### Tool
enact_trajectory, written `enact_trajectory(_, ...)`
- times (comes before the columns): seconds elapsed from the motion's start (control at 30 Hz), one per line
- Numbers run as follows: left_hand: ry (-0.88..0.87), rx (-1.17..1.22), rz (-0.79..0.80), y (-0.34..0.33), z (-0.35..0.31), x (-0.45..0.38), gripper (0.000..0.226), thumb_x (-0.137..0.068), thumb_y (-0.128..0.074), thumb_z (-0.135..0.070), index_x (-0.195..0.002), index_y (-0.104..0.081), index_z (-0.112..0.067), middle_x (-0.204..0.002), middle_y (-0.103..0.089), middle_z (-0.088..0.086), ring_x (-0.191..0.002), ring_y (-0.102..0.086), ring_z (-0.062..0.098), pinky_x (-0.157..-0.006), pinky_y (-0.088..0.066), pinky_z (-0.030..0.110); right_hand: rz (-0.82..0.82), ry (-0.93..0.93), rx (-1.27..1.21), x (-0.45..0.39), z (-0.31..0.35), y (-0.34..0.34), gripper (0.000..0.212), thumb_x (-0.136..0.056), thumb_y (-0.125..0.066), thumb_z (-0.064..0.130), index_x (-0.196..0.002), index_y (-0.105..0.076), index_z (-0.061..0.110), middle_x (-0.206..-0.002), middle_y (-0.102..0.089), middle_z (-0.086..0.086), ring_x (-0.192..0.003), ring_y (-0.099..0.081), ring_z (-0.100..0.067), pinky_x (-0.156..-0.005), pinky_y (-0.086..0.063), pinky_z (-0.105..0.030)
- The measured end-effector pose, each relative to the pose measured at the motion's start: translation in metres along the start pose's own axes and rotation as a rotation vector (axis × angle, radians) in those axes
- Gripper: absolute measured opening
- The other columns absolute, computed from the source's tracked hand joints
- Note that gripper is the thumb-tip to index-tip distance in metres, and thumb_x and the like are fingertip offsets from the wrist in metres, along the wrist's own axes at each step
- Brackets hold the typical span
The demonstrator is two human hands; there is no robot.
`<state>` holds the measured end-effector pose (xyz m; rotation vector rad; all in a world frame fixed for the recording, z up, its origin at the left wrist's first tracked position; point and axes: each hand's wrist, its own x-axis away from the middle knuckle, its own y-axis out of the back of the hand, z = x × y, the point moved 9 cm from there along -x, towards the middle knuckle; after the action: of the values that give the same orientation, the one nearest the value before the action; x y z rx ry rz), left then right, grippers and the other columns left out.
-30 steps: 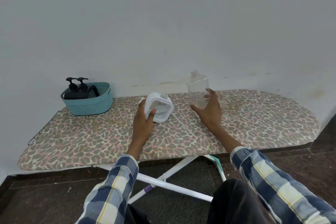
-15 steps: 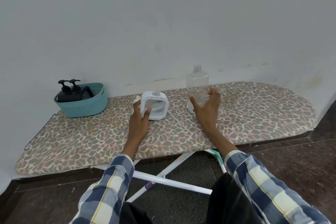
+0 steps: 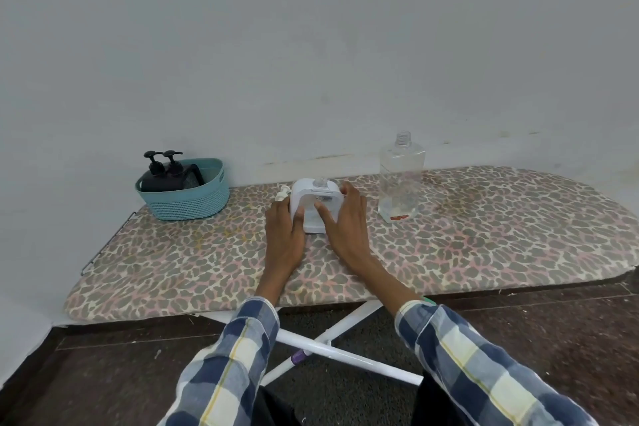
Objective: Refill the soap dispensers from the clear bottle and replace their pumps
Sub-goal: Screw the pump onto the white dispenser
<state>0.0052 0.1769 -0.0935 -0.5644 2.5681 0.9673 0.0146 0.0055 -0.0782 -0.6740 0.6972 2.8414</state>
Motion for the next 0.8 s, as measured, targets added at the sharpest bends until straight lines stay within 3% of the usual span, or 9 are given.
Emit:
enact_trajectory(0.1, 0.061, 0.017, -0.052, 0.006, 0.007, -0.002, 0.036, -0.115, -0.045, -0.031, -0.138, -0.062, -0.01, -0.132, -0.062, 0.01, -0.125, -0.051, 0.027, -0.111, -0.043, 0.049, 0.016, 0.036, 0.0, -0.001, 0.005, -0.013, 0.066, -0.11, -0.057, 0.041, -0.161, -0.032, 0.006, -0.155, -0.041, -0.012, -0.145, -0.039, -0.027, -0.123, -0.034, -0.045)
enact_trajectory(0.3, 0.128, 0.044, -0.154, 0.02, 0.012, 0.0, 0.046, -0.111, -0.034, -0.046, -0.116, -0.07, -0.017, -0.119, -0.066, 0.002, -0.115, -0.051, 0.022, -0.102, -0.04, 0.044, 0.031, 0.092, 0.035, -0.004, 0.003, -0.013, 0.055, -0.109, -0.06, 0.033, -0.152, -0.042, 0.005, -0.144, -0.046, -0.013, -0.133, -0.047, -0.029, -0.109, -0.046, -0.043)
enact_trajectory(0.4, 0.209, 0.036, -0.259, 0.033, 0.023, -0.003, 0.037, -0.115, -0.04, -0.028, -0.115, -0.072, -0.009, -0.121, -0.067, 0.009, -0.117, -0.055, 0.028, -0.103, -0.041, 0.042, 0.017, 0.09, 0.029, -0.003, 0.002, -0.014, 0.05, -0.108, -0.061, 0.029, -0.15, -0.045, 0.008, -0.141, -0.048, -0.01, -0.126, -0.053, -0.029, -0.098, -0.052, -0.043)
enact_trajectory(0.5, 0.377, 0.179, -0.318, 0.041, 0.041, -0.012, 0.03, -0.113, -0.049, -0.02, -0.12, -0.073, -0.001, -0.125, -0.069, 0.017, -0.119, -0.061, 0.034, -0.107, -0.048, 0.048, 0.0, 0.061, 0.027, -0.005, 0.0, -0.012, 0.048, -0.107, -0.059, 0.031, -0.149, -0.045, 0.013, -0.138, -0.047, -0.004, -0.121, -0.055, -0.024, -0.09, -0.054, -0.04)
enact_trajectory(0.57, 0.475, 0.215, -0.285, 0.042, 0.047, -0.02, 0.028, -0.111, -0.052, -0.018, -0.126, -0.072, -0.003, -0.132, -0.07, 0.017, -0.121, -0.064, 0.034, -0.11, -0.05, 0.05, -0.015, 0.059, 0.028, -0.005, 0.0, -0.011, 0.047, -0.108, -0.057, 0.035, -0.149, -0.045, 0.014, -0.137, -0.047, -0.003, -0.12, -0.055, -0.023, -0.089, -0.054, -0.04)
enact_trajectory(0.67, 0.453, 0.123, -0.148, 0.037, 0.042, -0.037, 0.034, -0.109, -0.055, -0.016, -0.14, -0.067, -0.007, -0.145, -0.066, 0.014, -0.13, -0.063, 0.032, -0.115, -0.048, 0.043, -0.05, 0.045, 0.022, -0.004, -0.003, -0.007, 0.046, -0.109, -0.056, 0.036, -0.148, -0.046, 0.013, -0.136, -0.047, -0.004, -0.121, -0.054, -0.025, -0.088, -0.055, -0.042)
enact_trajectory(0.8, 0.409, -0.045, 0.05, 0.024, 0.035, -0.053, 0.055, -0.111, -0.06, -0.035, -0.161, -0.049, -0.016, -0.162, -0.05, 0.015, -0.143, -0.055, 0.033, -0.122, -0.042, 0.044, -0.086, -0.004, 0.026, -0.004, -0.007, -0.003, 0.043, -0.108, -0.056, 0.031, -0.147, -0.045, 0.015, -0.136, -0.046, -0.002, -0.122, -0.054, -0.025, -0.085, -0.053, -0.039)
